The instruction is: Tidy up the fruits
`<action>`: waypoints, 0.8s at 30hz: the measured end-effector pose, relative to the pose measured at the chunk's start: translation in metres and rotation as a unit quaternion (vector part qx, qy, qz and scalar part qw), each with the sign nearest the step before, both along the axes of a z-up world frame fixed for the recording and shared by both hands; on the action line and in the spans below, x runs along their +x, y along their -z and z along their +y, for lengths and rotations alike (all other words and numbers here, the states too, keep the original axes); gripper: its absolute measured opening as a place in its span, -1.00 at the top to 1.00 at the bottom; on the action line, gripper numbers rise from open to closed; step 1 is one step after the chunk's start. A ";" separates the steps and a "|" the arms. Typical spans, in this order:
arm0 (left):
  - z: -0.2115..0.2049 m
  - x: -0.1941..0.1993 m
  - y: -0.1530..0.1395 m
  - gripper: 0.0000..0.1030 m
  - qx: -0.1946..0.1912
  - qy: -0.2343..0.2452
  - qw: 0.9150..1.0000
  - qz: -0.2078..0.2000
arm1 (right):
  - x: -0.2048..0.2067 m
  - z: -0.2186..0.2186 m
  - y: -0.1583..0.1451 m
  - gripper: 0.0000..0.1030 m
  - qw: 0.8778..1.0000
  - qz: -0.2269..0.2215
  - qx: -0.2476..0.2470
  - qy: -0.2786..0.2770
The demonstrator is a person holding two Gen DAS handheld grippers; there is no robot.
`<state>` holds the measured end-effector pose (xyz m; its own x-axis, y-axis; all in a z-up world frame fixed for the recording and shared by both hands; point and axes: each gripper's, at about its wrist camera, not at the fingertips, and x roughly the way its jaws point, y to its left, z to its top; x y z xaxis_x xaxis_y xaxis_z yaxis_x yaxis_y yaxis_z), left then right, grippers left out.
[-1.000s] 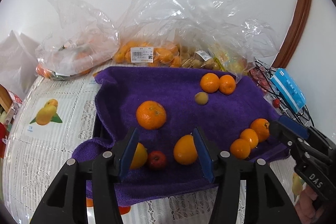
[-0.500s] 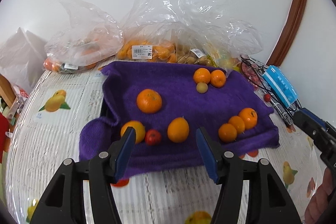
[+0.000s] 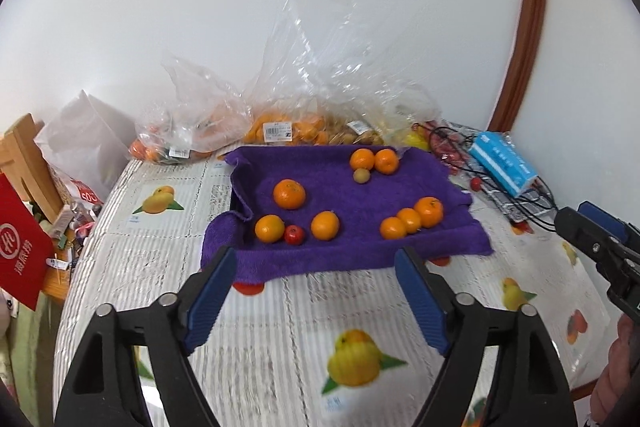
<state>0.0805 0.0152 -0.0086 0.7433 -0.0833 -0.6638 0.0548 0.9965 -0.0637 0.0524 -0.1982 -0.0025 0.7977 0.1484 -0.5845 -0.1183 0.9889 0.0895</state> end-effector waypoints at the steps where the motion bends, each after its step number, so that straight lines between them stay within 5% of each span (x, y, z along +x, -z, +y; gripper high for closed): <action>1: -0.002 -0.006 -0.004 -0.63 -0.001 0.001 1.000 -0.004 | -0.005 -0.001 -0.003 -0.31 1.000 0.000 0.001 -0.001; 4: -0.008 -0.025 -0.017 -0.76 0.001 0.005 1.000 -0.018 | -0.020 -0.008 -0.009 -0.37 1.000 0.005 0.007 0.000; 13: -0.025 -0.068 -0.039 -0.91 0.008 0.013 0.999 -0.041 | -0.068 -0.023 -0.026 -0.95 0.999 -0.025 0.006 0.021; 24: -0.028 -0.098 -0.049 -0.93 0.007 0.012 0.998 -0.058 | -0.102 -0.026 -0.040 -0.99 0.999 -0.034 -0.015 0.029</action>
